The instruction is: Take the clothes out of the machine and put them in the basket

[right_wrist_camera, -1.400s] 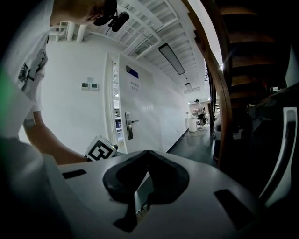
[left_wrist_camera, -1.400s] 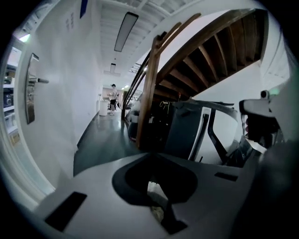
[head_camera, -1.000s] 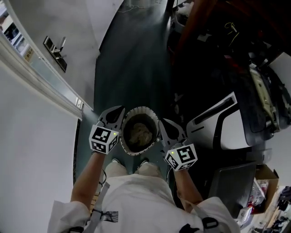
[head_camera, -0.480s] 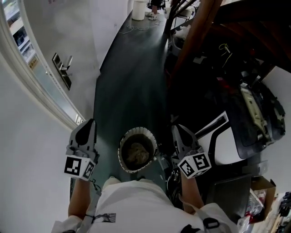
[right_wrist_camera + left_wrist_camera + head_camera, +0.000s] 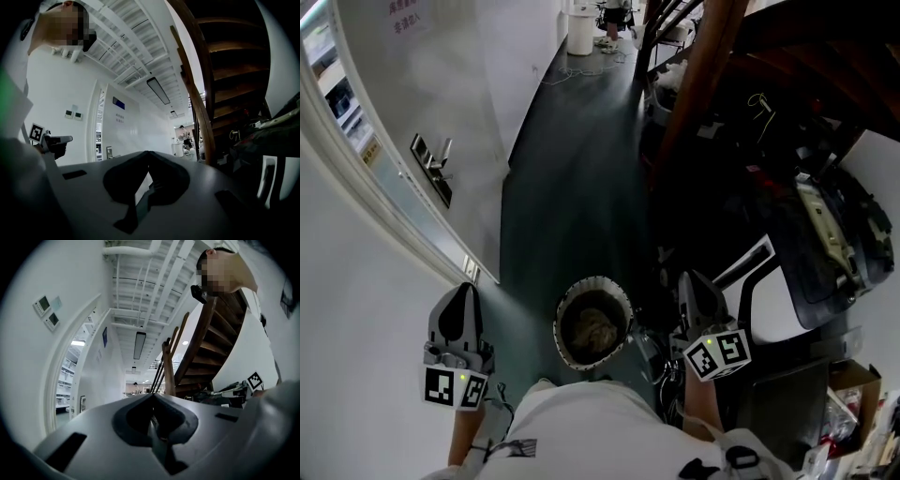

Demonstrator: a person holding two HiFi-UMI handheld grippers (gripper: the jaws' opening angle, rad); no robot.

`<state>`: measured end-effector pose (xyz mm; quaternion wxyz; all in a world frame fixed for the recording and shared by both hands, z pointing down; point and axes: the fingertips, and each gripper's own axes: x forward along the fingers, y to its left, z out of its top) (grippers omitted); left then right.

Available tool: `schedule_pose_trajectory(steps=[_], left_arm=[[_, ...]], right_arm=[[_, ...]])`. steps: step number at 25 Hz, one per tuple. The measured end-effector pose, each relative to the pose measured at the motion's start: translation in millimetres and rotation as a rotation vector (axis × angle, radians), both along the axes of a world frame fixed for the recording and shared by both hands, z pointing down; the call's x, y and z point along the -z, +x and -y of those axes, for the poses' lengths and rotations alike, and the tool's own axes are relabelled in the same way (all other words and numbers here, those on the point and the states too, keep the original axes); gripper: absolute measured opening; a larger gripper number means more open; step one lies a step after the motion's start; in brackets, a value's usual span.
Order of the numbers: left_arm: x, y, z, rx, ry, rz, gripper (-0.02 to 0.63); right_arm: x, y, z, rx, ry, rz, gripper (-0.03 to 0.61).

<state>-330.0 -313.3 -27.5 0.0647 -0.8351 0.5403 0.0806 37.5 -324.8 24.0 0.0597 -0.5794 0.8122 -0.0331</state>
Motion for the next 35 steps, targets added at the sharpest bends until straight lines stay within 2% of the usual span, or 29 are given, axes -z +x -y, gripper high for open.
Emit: schedule_pose_trajectory(steps=[8,24,30,35], left_arm=[[13.7,4.2,9.3,0.024,0.047,0.005,0.012],[-6.0,2.0,12.0,0.025,-0.001,-0.037,0.012],[-13.4,4.6,14.1,0.014,-0.009,-0.039,0.012],[-16.5,6.8,13.9,0.014,0.001,-0.048,0.012]], right_arm=[[17.7,-22.0,6.9,0.042,0.055,-0.021,0.014],[18.9,-41.1,10.2,0.092,0.053,-0.059,0.014],[15.3,-67.5,4.2,0.161,0.085,-0.166,0.013],[11.6,-80.8,7.9,0.194,0.093,-0.170,0.014]])
